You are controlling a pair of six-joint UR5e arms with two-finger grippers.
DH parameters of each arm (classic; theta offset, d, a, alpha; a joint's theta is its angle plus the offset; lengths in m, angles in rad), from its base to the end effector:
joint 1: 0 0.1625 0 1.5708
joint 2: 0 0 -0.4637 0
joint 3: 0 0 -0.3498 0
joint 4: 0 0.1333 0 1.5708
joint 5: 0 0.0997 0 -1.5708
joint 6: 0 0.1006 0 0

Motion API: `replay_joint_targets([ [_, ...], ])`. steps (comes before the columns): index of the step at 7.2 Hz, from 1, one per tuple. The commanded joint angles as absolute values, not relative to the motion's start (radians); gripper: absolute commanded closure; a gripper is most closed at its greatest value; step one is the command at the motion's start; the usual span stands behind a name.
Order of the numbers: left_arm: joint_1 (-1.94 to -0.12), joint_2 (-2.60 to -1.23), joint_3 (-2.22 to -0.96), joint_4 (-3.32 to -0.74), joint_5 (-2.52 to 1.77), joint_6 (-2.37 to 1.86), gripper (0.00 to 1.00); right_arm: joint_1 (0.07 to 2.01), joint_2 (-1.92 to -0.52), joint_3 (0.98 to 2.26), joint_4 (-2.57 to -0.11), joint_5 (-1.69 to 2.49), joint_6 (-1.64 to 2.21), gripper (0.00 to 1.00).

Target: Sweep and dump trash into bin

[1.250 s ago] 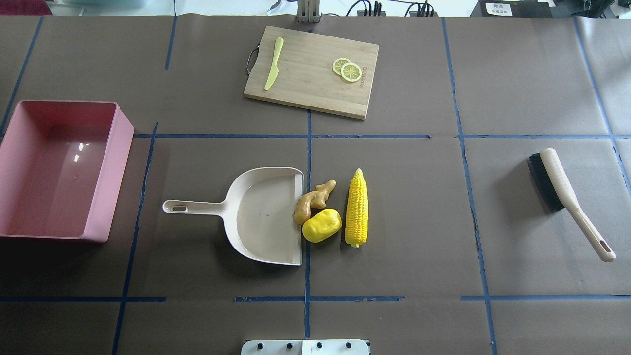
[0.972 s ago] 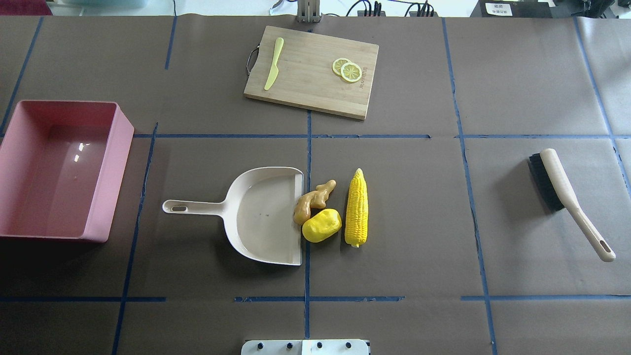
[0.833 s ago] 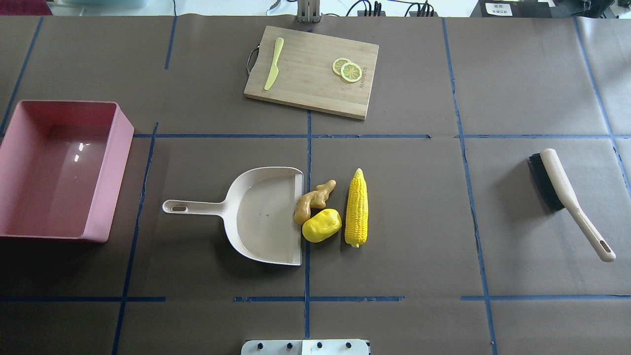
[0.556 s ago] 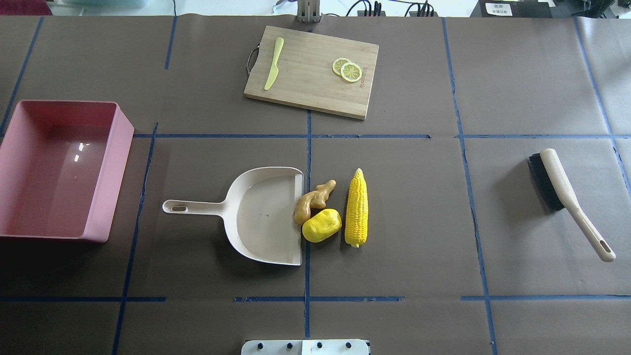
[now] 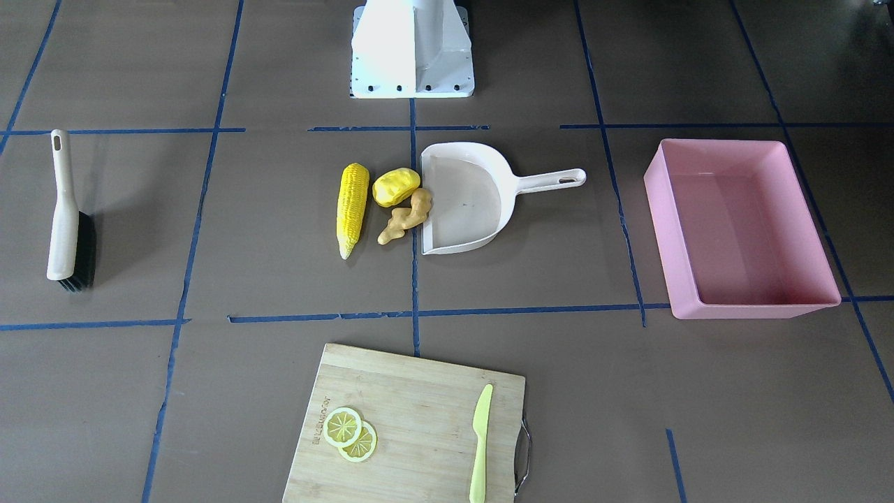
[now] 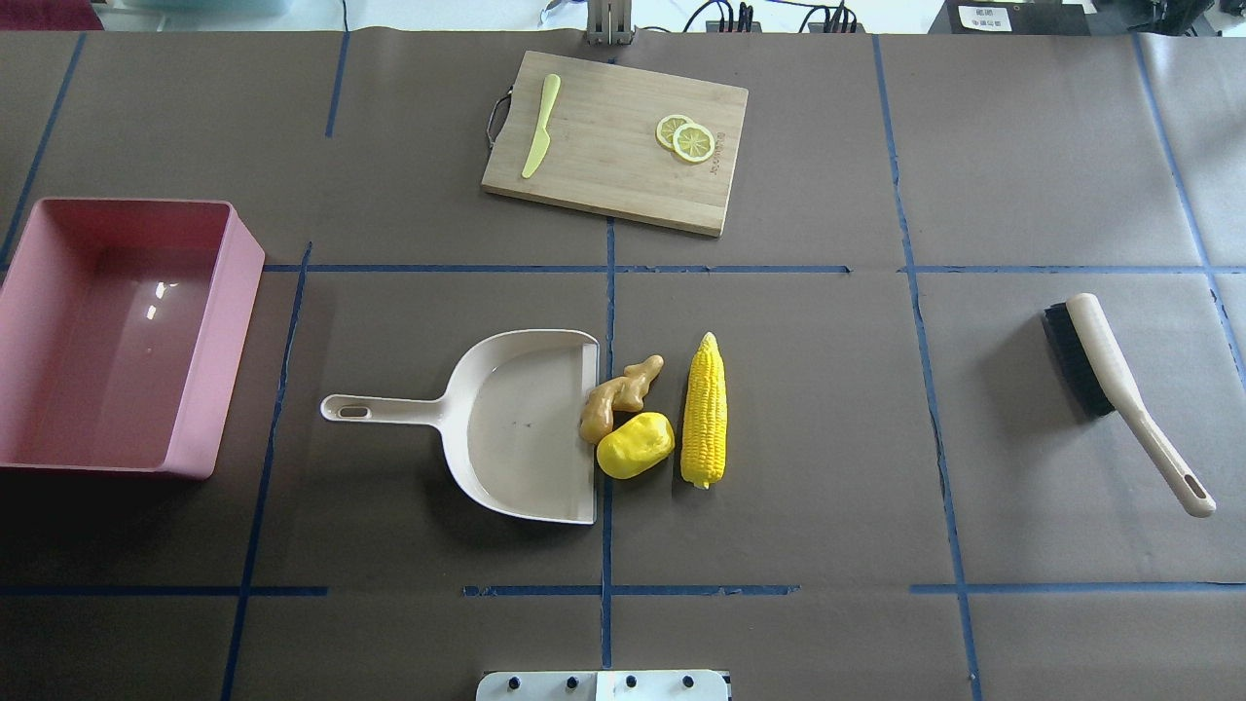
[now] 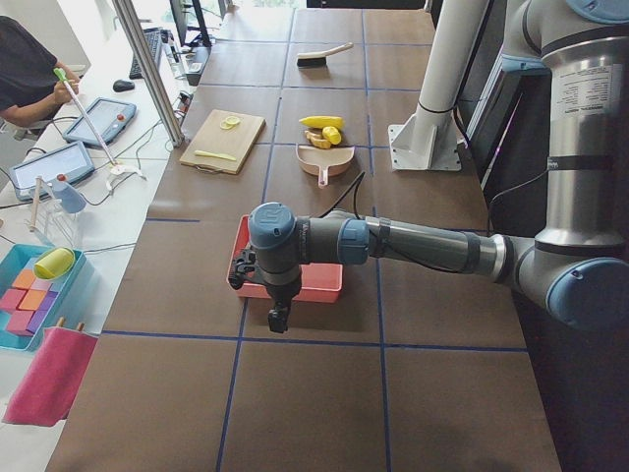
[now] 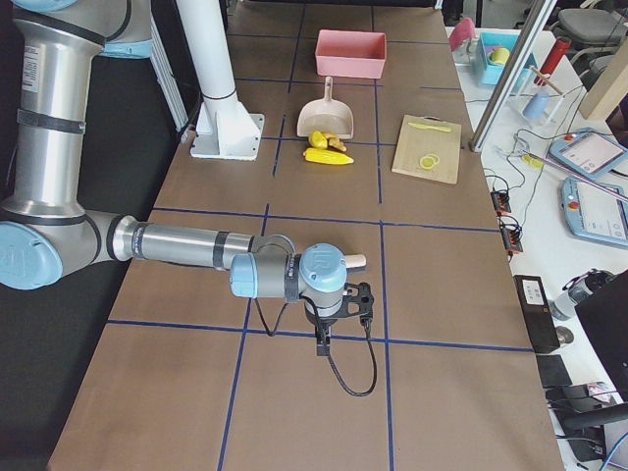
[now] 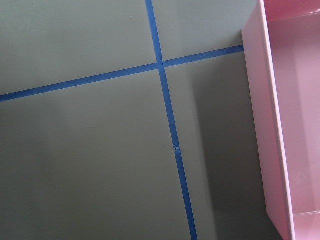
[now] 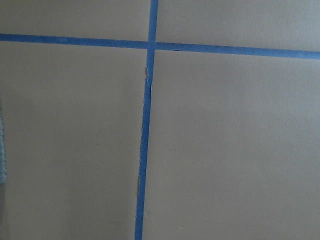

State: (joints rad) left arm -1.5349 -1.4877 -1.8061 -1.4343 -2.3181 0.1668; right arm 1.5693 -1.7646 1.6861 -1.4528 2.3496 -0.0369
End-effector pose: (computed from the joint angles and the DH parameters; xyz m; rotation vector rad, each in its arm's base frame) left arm -0.0502 -0.4102 0.6438 0.0639 0.7460 0.1990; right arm 0.0621 -0.3620 0.7126 0.0513 -0.7780 -0.0518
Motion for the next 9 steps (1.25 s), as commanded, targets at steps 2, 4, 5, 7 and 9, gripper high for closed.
replay_joint_targets([
  [2,-1.536,-1.433,-1.825,-1.443,-2.325,0.170,0.00,1.569,-1.775,1.643,-1.335,2.350,-0.041,0.00],
  [4,-1.534,-1.422,-1.842,-1.532,-2.371,0.170,0.00,1.565,-1.779,1.644,-1.308,2.370,-0.043,0.00],
  [5,-1.520,-1.410,-1.845,-1.557,-2.455,0.170,0.00,1.537,-1.779,1.644,-1.307,2.376,-0.035,0.00],
  [7,-1.348,-1.424,-1.890,-1.732,-2.503,0.155,0.00,1.508,-1.782,1.687,-1.305,2.396,-0.029,0.01],
  [9,-1.222,-1.507,-1.965,-1.811,-2.497,0.004,0.00,1.459,-1.784,1.764,-1.305,2.399,0.111,0.12],
])
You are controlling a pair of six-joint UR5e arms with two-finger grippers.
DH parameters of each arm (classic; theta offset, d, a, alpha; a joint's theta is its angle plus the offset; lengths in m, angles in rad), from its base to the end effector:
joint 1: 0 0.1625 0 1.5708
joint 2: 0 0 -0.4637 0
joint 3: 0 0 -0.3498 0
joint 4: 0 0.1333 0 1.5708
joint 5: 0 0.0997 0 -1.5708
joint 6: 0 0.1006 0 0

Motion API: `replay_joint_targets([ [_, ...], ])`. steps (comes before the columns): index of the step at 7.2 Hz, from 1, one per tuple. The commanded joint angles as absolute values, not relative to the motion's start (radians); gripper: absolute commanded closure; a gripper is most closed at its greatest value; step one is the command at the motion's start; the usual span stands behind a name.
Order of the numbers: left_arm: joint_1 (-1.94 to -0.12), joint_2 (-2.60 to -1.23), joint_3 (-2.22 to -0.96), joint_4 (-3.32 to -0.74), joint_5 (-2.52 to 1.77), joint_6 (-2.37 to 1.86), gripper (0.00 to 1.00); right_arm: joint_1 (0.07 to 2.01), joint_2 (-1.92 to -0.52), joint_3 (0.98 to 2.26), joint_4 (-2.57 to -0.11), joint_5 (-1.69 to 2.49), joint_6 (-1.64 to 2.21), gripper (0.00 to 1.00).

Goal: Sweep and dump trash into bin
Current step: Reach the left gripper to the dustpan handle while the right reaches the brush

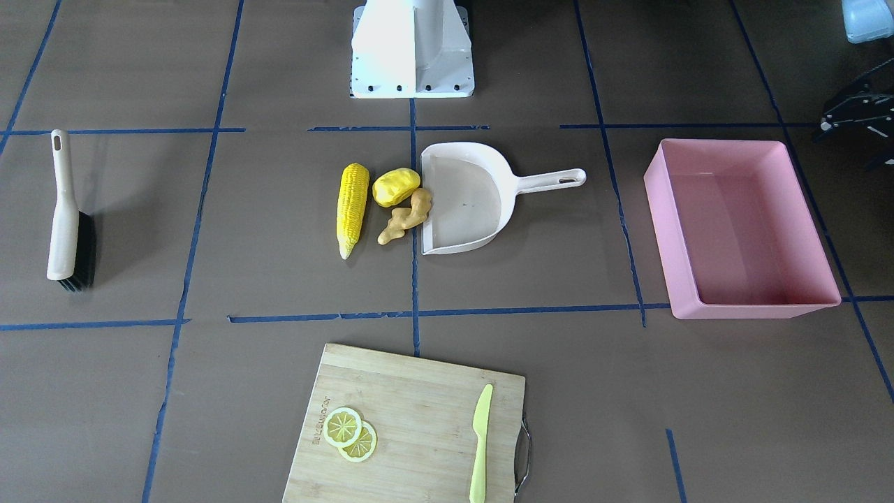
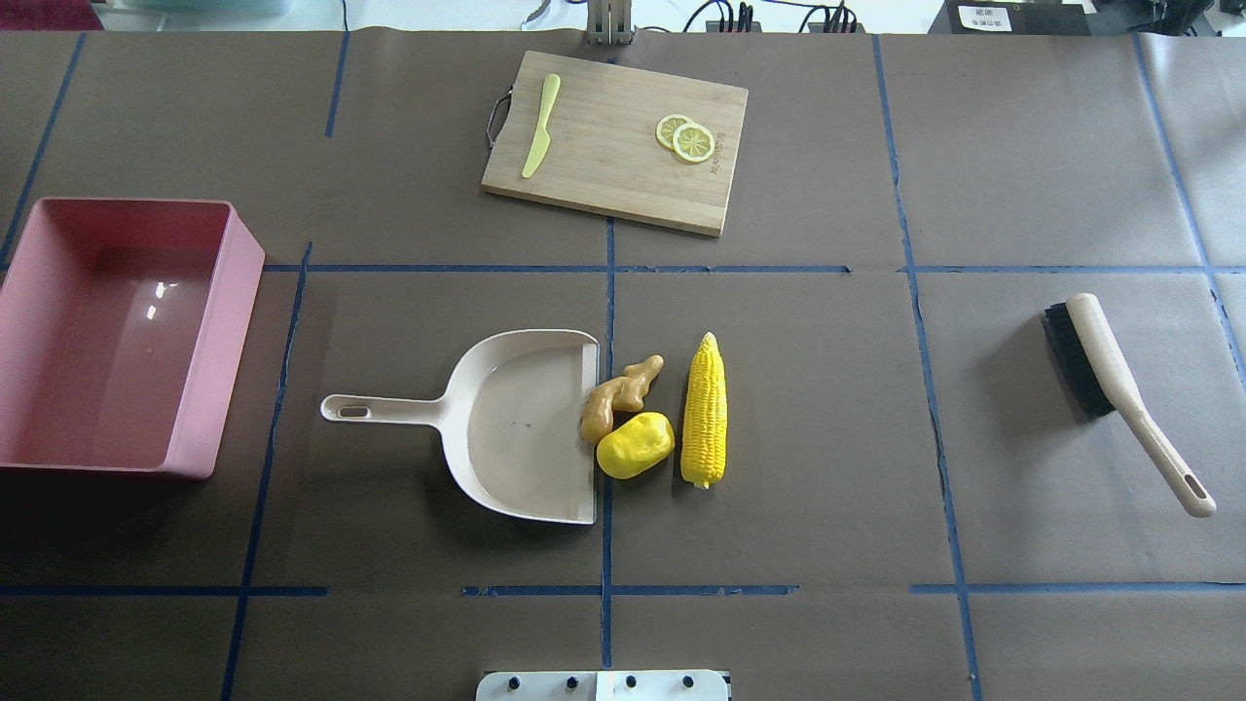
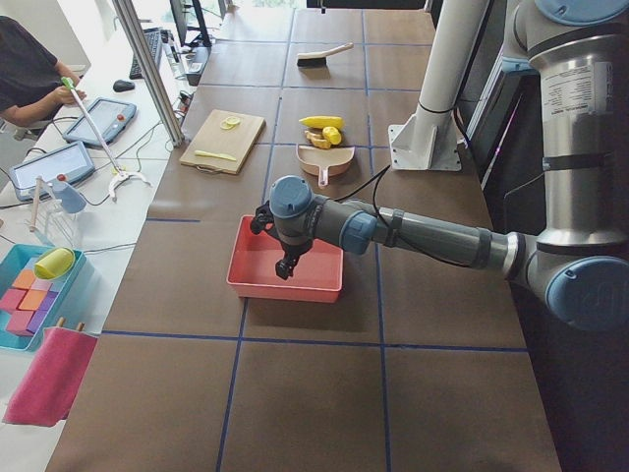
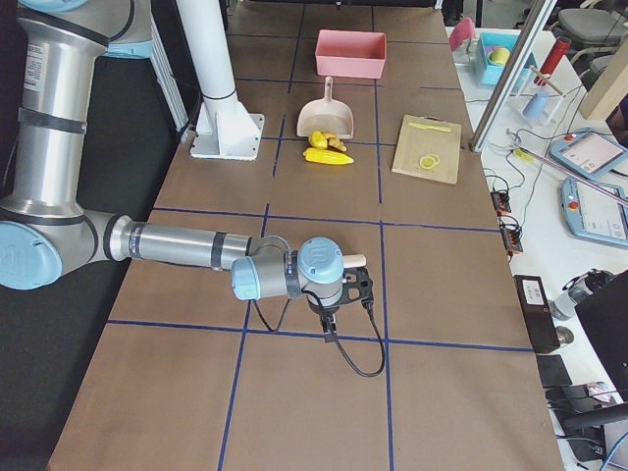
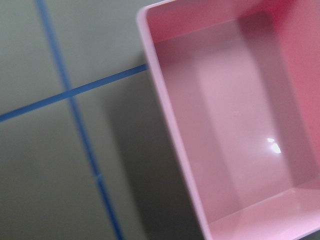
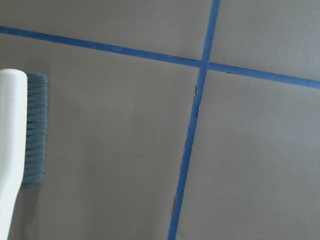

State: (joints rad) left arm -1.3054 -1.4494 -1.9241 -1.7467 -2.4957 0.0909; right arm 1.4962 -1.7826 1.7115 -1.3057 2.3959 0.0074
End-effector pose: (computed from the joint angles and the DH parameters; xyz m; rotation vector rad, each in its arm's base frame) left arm 0.0538 -0.3997 0.5584 0.3005 0.9512 0.5151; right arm 0.0322 -0.3658 0.6884 0.1491 -0.8298 -0.1432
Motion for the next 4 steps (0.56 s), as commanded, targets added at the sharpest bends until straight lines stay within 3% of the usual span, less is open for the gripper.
replay_joint_targets([
  [1,-1.133,-1.553,-1.983,-1.827,-2.494,-0.020,0.00,1.375,-1.784,1.820,-1.296,2.396,0.230,0.09],
  [4,-0.949,-1.800,-1.990,-1.816,-2.363,-0.047,0.00,1.203,-1.873,1.875,-1.044,2.369,0.526,0.01],
])
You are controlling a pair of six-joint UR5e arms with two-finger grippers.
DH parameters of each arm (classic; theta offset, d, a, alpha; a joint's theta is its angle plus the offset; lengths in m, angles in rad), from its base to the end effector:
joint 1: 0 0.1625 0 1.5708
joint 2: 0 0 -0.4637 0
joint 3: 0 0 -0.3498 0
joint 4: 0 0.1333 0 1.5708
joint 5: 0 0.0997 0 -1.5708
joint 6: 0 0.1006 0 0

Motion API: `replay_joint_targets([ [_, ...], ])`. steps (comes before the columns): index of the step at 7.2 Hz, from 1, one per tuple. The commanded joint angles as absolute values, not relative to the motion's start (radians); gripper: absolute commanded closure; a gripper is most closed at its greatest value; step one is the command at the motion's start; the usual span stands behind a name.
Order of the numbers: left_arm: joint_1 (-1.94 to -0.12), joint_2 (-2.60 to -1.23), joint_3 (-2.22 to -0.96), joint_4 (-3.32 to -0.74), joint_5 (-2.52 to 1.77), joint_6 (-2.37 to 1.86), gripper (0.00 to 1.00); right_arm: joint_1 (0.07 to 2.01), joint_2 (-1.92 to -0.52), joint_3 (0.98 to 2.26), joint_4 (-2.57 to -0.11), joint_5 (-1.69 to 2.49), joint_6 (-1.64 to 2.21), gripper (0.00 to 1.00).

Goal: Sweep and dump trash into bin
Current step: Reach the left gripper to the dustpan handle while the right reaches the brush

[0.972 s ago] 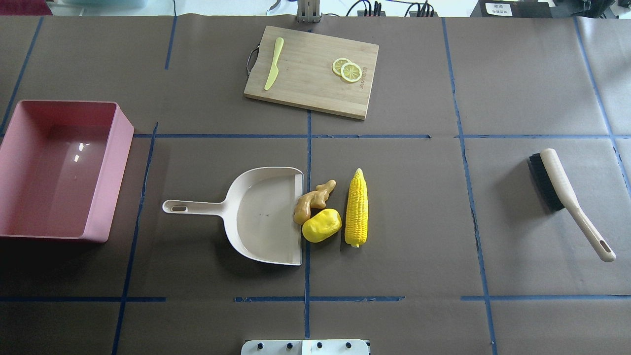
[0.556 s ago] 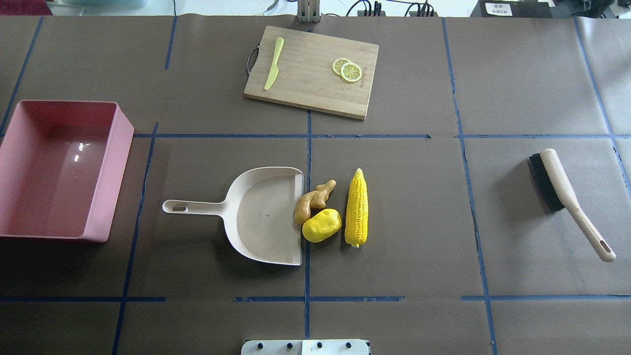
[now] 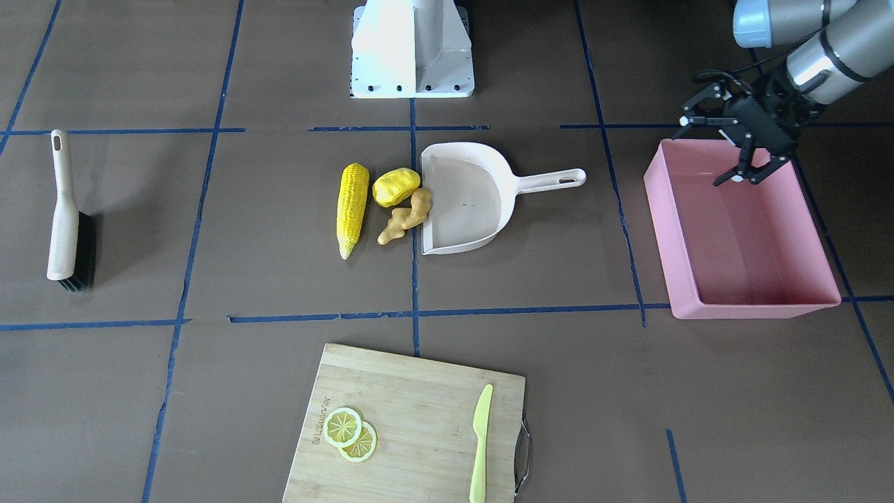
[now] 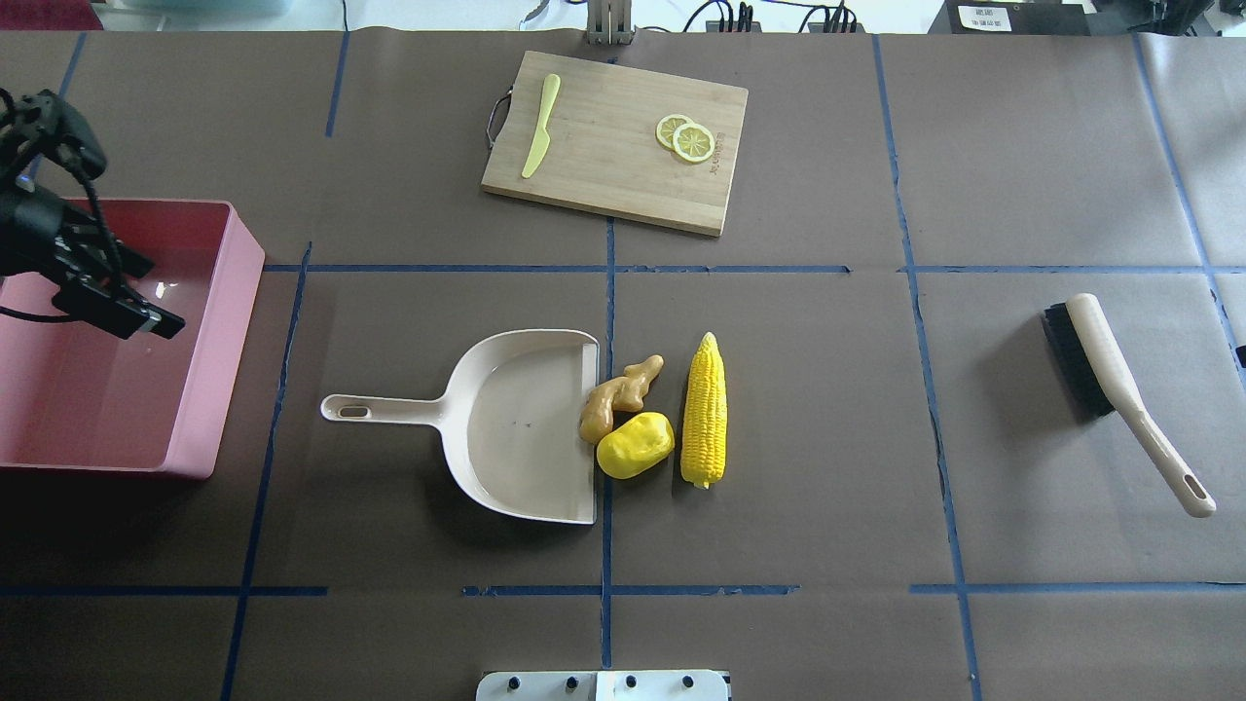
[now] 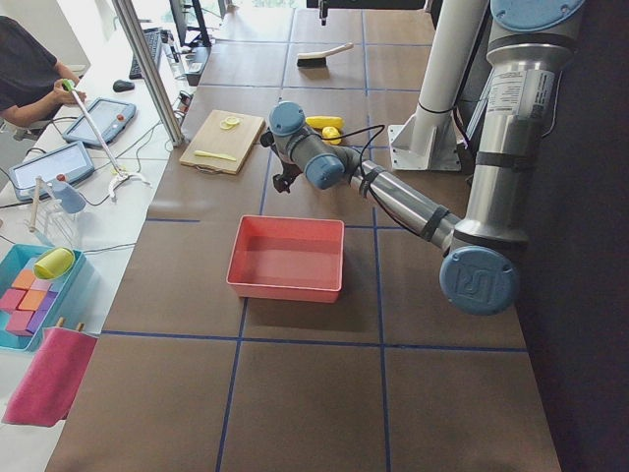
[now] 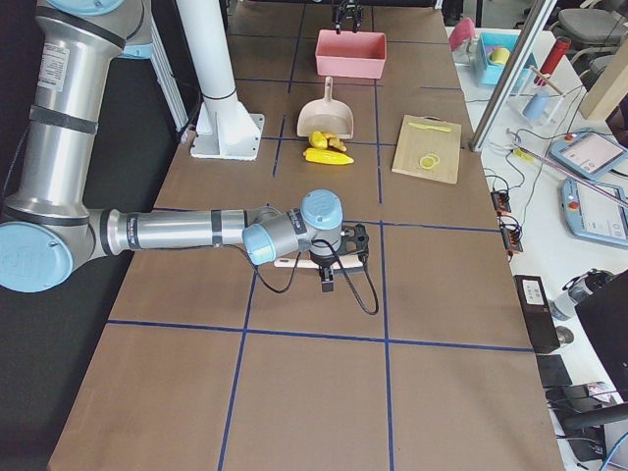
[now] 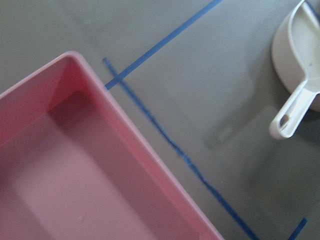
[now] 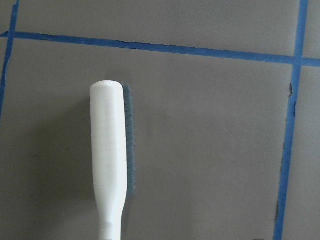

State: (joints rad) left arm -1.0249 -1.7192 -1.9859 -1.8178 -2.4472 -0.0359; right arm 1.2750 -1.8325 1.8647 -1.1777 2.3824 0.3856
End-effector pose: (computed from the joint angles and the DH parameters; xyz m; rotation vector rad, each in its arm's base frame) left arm 0.2012 -0.4390 0.4064 0.5005 1.0350 0.8085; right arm -0.0440 -0.3515 0.6211 0.1114 -0.8864 -0.0888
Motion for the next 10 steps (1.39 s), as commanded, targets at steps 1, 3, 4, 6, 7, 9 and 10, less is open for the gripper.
replay_joint_targets([
  [1,-0.869,-1.828,-1.990,-1.816,-2.309,-0.048,0.00,1.133,-1.908,1.876,-0.955,2.324,0.616,0.01],
  [3,-0.828,-1.845,-1.988,-1.815,-2.242,-0.051,0.00,1.037,-1.916,1.907,-0.948,2.243,0.696,0.01],
  [4,-0.801,-1.847,-1.988,-1.813,-2.212,-0.051,0.00,0.956,-1.925,1.905,-0.948,2.158,0.696,0.01],
  [6,-0.798,-1.848,-1.988,-1.815,-2.209,-0.055,0.00,0.918,-1.953,1.893,-0.948,2.149,0.696,0.00],
  [7,-0.798,-1.850,-1.988,-1.815,-2.209,-0.057,0.00,0.892,-1.951,1.891,-0.948,2.148,0.696,0.00],
  [9,-0.792,-1.848,-1.990,-1.815,-2.207,-0.067,0.00,0.865,-1.950,1.885,-0.948,2.140,0.696,0.04],
  [10,-0.792,-1.848,-1.990,-1.816,-2.207,-0.069,0.00,0.862,-1.950,1.885,-0.948,2.141,0.695,0.19],
])
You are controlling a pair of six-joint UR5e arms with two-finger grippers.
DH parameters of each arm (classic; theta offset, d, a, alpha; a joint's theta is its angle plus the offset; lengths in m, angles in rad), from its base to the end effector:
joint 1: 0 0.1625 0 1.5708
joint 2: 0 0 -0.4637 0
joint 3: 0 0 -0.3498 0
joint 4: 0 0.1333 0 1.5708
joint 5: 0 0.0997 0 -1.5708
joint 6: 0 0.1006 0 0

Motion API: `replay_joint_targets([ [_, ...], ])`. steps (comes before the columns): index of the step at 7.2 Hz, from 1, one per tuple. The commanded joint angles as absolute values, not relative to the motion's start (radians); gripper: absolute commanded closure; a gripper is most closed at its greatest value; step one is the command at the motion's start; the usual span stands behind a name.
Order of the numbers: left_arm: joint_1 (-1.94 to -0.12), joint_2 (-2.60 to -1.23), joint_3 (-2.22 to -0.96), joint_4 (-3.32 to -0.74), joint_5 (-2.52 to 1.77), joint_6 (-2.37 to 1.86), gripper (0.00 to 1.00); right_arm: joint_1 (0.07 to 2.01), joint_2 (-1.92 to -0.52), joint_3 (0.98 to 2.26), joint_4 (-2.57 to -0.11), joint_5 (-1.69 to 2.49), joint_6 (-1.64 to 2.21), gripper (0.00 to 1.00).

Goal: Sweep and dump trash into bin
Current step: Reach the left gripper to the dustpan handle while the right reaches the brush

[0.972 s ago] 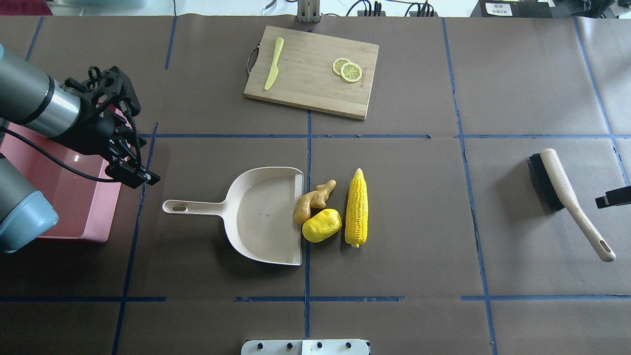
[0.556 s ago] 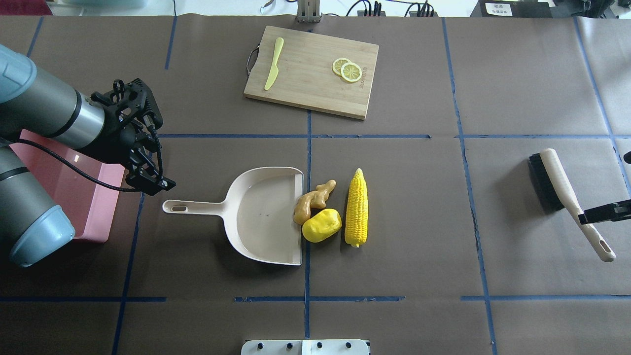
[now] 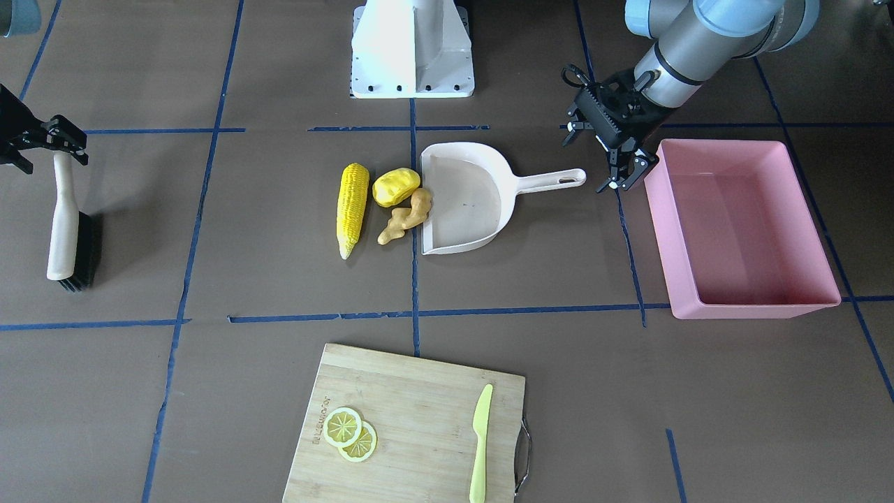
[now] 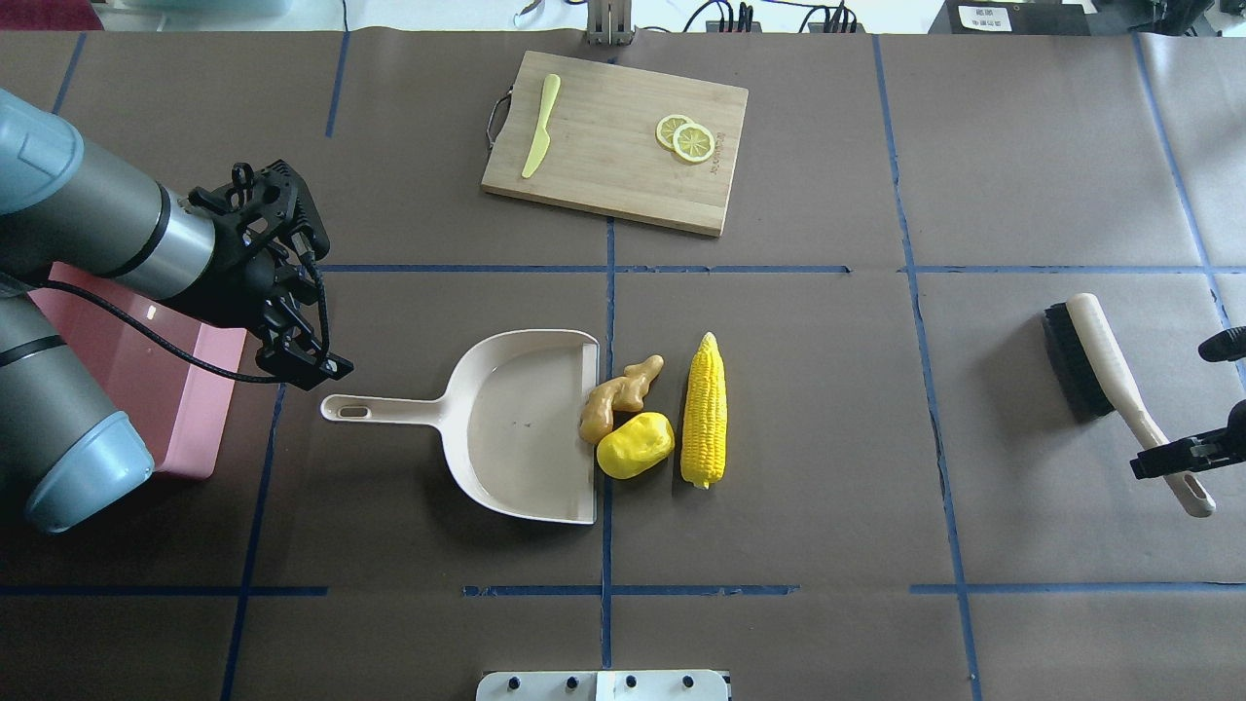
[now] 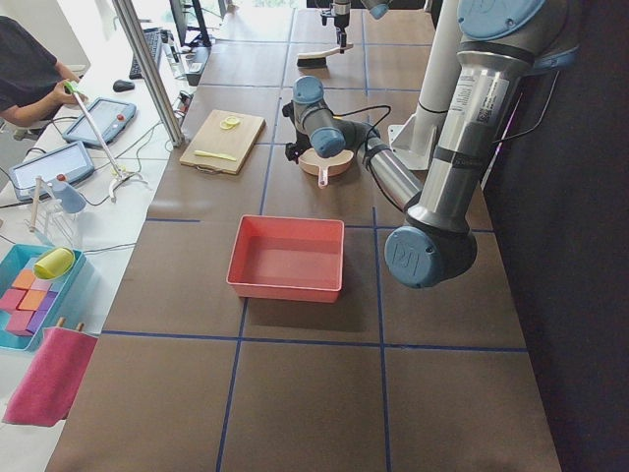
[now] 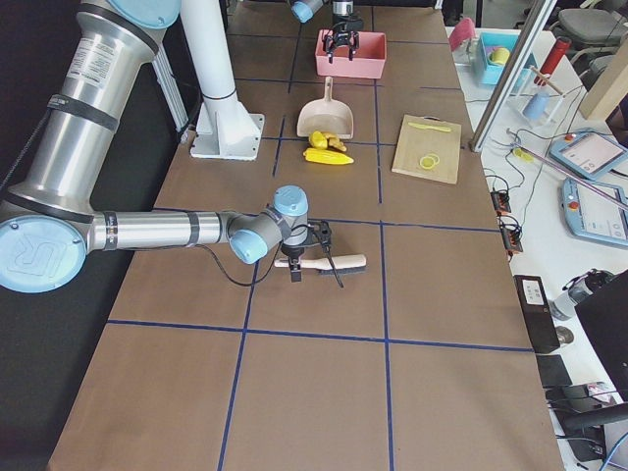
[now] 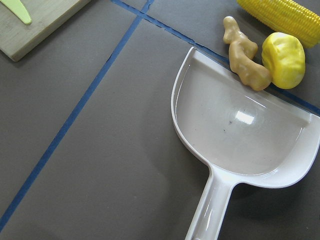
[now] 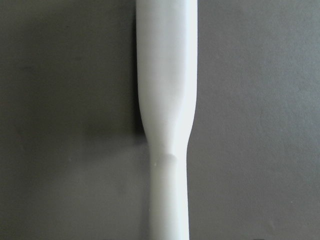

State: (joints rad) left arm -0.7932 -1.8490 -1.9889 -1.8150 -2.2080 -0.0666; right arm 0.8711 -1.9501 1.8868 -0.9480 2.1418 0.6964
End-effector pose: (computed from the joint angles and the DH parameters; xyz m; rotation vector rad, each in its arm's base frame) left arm 0.3123 -0.4219 0.3511 0.6092 0.9440 0.9368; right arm -0.1372 -0.2856 0.6342 0.0595 -0.7756 -0.1628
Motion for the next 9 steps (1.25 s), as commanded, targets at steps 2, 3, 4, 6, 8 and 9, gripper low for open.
replay_joint_targets([
  [2,-0.792,-1.847,-1.990,-1.816,-2.207,-0.074,0.00,0.862,-1.953,1.885,-0.948,2.149,0.690,0.71],
  [3,-0.792,-1.848,-1.988,-1.818,-2.207,-0.072,0.00,0.864,-1.959,1.887,-0.948,2.151,0.683,0.93],
  [4,-0.788,-1.848,-1.990,-1.818,-2.207,-0.072,0.00,0.864,-1.959,1.893,-0.948,2.152,0.681,1.00],
  [6,-0.727,-1.848,-1.990,-1.816,-2.206,-0.060,0.00,0.865,-1.960,1.974,-0.957,2.177,0.686,1.00],
  [8,-0.703,-1.848,-1.991,-1.813,-2.189,0.111,0.00,0.845,-1.963,2.025,-0.960,2.178,0.696,1.00],
  [9,-0.663,-1.851,-1.985,-1.806,-2.084,0.227,0.00,0.838,-1.963,2.048,-0.960,2.175,0.699,1.00],
])
